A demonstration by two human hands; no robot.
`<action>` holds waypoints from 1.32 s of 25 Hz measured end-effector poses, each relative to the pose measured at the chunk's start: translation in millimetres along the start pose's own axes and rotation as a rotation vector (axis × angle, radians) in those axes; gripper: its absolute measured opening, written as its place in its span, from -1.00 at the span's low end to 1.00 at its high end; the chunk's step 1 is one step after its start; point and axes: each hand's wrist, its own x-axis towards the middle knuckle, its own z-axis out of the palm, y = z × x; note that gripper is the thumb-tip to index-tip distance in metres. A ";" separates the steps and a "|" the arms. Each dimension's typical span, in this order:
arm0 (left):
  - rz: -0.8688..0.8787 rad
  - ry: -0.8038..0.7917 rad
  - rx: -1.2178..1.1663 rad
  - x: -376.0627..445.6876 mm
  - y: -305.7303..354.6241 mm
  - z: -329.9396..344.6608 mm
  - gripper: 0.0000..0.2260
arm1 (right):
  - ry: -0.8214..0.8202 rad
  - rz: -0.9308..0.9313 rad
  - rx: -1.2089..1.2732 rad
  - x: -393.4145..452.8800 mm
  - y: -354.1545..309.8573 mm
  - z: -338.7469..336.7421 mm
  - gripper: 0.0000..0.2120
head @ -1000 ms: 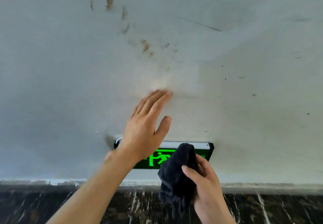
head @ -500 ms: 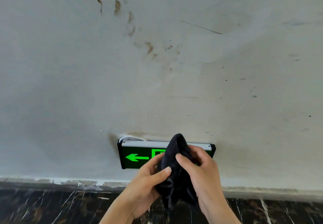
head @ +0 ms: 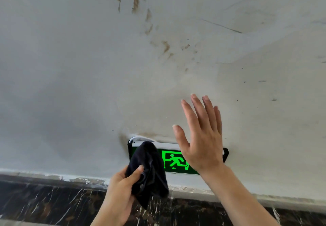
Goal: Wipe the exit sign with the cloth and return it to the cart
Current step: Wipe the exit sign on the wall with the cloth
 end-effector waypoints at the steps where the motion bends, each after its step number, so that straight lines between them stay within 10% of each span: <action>1: 0.030 0.062 -0.018 1.5 2.9 -9.0 -0.69 | -0.001 -0.059 -0.044 7.0 1.5 7.6 -0.47; 9: 0.212 0.373 0.076 31.8 30.0 -55.2 -0.58 | -0.019 -0.306 -0.309 45.1 20.4 66.7 -0.37; 19: 0.747 0.535 0.939 68.3 22.2 -25.0 -0.45 | 0.194 -0.363 -0.381 45.9 29.8 89.3 -0.37; 33: 0.319 0.514 0.733 87.3 -40.7 -48.8 -0.59 | 0.282 -0.363 -0.406 47.6 30.7 97.0 -0.36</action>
